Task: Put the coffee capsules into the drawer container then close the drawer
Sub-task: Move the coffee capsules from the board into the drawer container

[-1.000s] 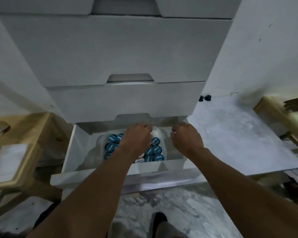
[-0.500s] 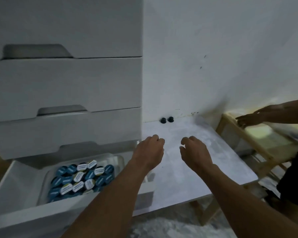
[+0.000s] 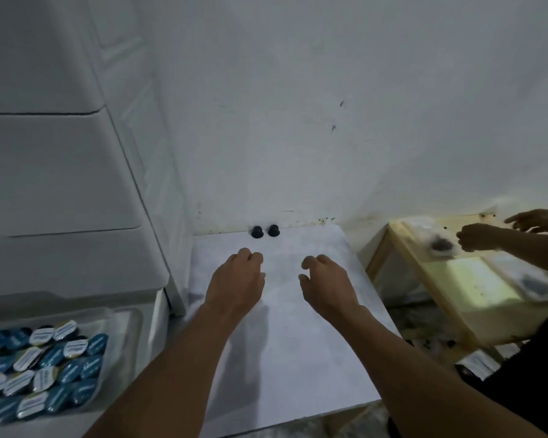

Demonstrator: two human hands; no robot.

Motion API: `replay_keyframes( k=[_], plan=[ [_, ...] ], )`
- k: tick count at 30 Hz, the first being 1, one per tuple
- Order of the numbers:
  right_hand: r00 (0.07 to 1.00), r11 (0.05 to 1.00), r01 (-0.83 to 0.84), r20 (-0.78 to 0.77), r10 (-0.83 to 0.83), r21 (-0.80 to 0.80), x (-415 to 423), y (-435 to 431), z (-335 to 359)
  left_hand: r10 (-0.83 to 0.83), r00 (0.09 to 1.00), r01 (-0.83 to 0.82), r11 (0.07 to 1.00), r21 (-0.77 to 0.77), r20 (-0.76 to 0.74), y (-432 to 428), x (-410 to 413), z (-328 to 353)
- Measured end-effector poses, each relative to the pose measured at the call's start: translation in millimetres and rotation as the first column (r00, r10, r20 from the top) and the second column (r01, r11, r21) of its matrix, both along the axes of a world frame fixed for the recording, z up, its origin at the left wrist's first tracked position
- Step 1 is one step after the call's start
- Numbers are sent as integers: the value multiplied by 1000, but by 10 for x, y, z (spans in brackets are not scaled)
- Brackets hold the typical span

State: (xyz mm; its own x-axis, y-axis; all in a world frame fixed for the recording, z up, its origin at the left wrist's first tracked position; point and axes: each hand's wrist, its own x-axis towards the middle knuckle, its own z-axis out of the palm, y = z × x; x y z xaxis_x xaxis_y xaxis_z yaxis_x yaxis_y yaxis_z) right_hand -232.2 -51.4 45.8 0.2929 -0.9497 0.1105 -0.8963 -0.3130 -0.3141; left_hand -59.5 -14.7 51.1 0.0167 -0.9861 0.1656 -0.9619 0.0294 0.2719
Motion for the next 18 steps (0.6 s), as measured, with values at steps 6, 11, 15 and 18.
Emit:
replay_keyframes(
  k=[6,11,15,18],
  plan=[
    [1000,999,-20,19,19,32,208,-665,-142,33,999,-34,998,46,19,-677,208,-156],
    [1000,998,-20,8,20,60,379,-1237,-272,64,996,-63,998,8,-62,-1232,318,-266],
    [1000,997,-21,23,19,78,525,-1562,-448,90,993,-86,995,56,-72,-1517,412,-425],
    [999,992,-48,9,47,120,628,-1722,-590,132,985,-122,988,89,-111,-1679,503,-603]
  ],
)
